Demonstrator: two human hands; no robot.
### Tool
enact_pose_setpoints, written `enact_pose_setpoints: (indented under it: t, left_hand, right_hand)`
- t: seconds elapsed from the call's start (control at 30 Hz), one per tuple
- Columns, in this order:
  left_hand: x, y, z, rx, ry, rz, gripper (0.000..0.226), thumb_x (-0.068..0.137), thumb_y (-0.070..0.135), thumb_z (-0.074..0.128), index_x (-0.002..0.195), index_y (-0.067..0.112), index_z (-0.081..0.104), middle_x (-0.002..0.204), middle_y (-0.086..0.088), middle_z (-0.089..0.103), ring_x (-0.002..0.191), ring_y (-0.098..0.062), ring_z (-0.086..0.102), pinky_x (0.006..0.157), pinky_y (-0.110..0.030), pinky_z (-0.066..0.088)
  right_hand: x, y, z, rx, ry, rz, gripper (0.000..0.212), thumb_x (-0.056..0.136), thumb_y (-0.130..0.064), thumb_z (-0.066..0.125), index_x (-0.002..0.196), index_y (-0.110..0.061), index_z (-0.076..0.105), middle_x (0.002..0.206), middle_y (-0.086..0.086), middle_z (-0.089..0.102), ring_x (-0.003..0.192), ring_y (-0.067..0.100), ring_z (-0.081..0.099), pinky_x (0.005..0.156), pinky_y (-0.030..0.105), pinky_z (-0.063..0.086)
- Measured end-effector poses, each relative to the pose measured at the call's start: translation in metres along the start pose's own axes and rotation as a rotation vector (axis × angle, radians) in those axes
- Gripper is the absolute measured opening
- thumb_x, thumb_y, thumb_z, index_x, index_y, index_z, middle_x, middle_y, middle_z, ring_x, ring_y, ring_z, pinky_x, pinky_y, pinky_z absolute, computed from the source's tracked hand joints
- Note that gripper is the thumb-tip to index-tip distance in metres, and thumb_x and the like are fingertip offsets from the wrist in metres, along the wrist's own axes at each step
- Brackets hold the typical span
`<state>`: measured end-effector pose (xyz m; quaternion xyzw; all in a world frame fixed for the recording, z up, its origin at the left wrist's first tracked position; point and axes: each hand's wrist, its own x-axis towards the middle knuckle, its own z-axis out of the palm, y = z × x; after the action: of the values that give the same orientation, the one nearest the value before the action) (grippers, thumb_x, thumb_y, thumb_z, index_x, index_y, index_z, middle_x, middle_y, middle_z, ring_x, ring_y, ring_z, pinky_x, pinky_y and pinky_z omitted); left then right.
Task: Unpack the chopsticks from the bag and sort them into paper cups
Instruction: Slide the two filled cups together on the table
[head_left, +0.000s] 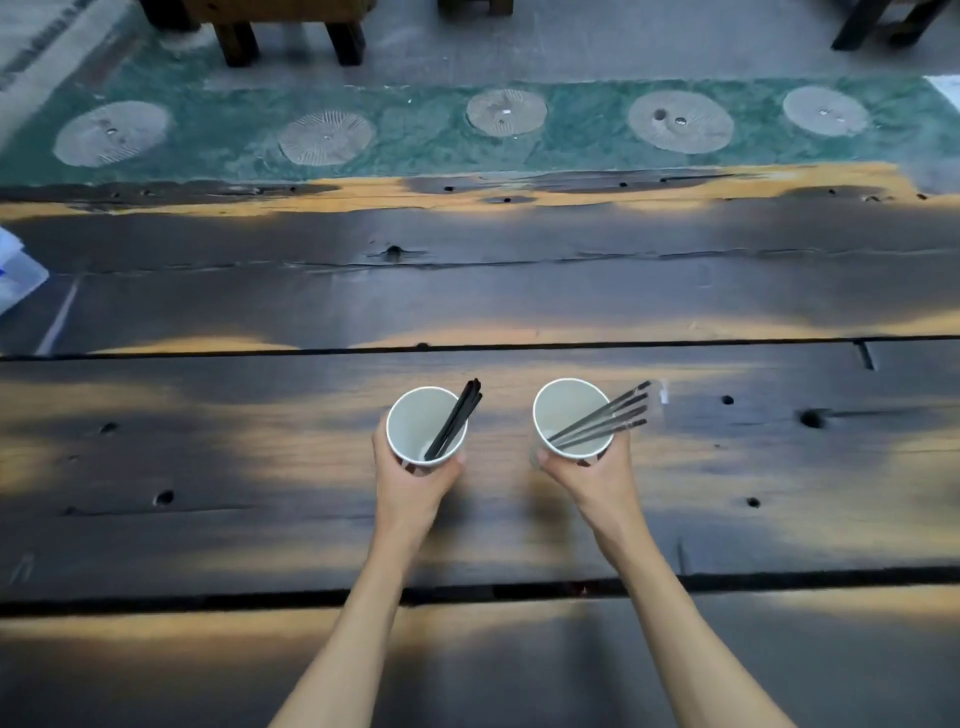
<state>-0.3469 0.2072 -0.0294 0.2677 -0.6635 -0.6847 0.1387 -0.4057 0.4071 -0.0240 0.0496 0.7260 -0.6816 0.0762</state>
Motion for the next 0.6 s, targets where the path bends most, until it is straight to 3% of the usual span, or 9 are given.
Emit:
enact_pose_setpoints:
  t: [0.1, 0.2, 0.3, 0.43, 0.5, 0.6]
  left_hand:
    - [0.047, 0.007, 0.016, -0.005, -0.009, 0.037, 0.072, 0.071, -0.007, 0.082, 0.12, 0.033, 0.047, 0.119, 0.004, 0.063, 0.098, 0.004, 0.065, 0.083, -0.018, 0.055]
    - [0.09, 0.008, 0.029, 0.018, -0.036, 0.072, 0.076, 0.071, -0.008, 0.082, 0.129, 0.024, 0.043, 0.122, 0.003, 0.06, 0.1, 0.006, 0.063, 0.087, -0.018, 0.053]
    - [0.126, 0.002, 0.04, 0.02, -0.049, 0.079, 0.077, 0.071, -0.006, 0.083, 0.132, 0.02, 0.042, 0.125, 0.0, 0.059, 0.102, 0.003, 0.062, 0.088, -0.019, 0.053]
    - [0.159, -0.014, 0.045, 0.057, -0.035, 0.082, 0.075, 0.07, 0.001, 0.086, 0.121, 0.038, 0.044, 0.12, 0.014, 0.059, 0.099, 0.014, 0.059, 0.085, -0.01, 0.049]
    - [0.169, -0.022, 0.046, 0.071, -0.033, 0.08, 0.075, 0.069, 0.004, 0.087, 0.117, 0.043, 0.045, 0.119, 0.018, 0.058, 0.1, 0.015, 0.059, 0.084, -0.008, 0.048]
    - [0.179, -0.03, 0.047, 0.082, -0.04, 0.08, 0.077, 0.068, 0.01, 0.089, 0.117, 0.049, 0.044, 0.118, 0.023, 0.058, 0.103, 0.013, 0.058, 0.084, -0.007, 0.048]
  right_hand:
    - [0.046, -0.005, 0.007, -0.008, 0.005, -0.053, 0.073, 0.068, -0.005, 0.087, 0.128, -0.017, 0.047, 0.115, 0.0, 0.067, 0.105, 0.014, 0.066, 0.093, 0.031, 0.053]
    - [0.086, -0.005, 0.014, 0.0, 0.003, -0.073, 0.075, 0.069, -0.006, 0.087, 0.13, -0.017, 0.045, 0.118, -0.002, 0.065, 0.107, 0.012, 0.065, 0.094, 0.029, 0.052]
    - [0.117, 0.001, 0.019, -0.012, -0.004, -0.064, 0.074, 0.069, -0.011, 0.087, 0.128, -0.024, 0.044, 0.118, -0.006, 0.064, 0.109, 0.011, 0.063, 0.1, 0.038, 0.051]
    - [0.147, 0.018, 0.026, 0.013, -0.012, -0.031, 0.077, 0.063, -0.019, 0.087, 0.126, -0.027, 0.043, 0.125, 0.002, 0.061, 0.117, 0.02, 0.06, 0.104, 0.05, 0.048]
    - [0.156, 0.028, 0.028, 0.029, -0.004, -0.024, 0.083, 0.061, -0.022, 0.088, 0.129, -0.027, 0.042, 0.126, 0.0, 0.061, 0.119, 0.019, 0.06, 0.103, 0.046, 0.05]
    - [0.169, 0.039, 0.027, 0.056, 0.001, -0.008, 0.085, 0.064, -0.018, 0.088, 0.134, -0.027, 0.041, 0.12, -0.017, 0.065, 0.114, 0.004, 0.063, 0.09, 0.024, 0.055]
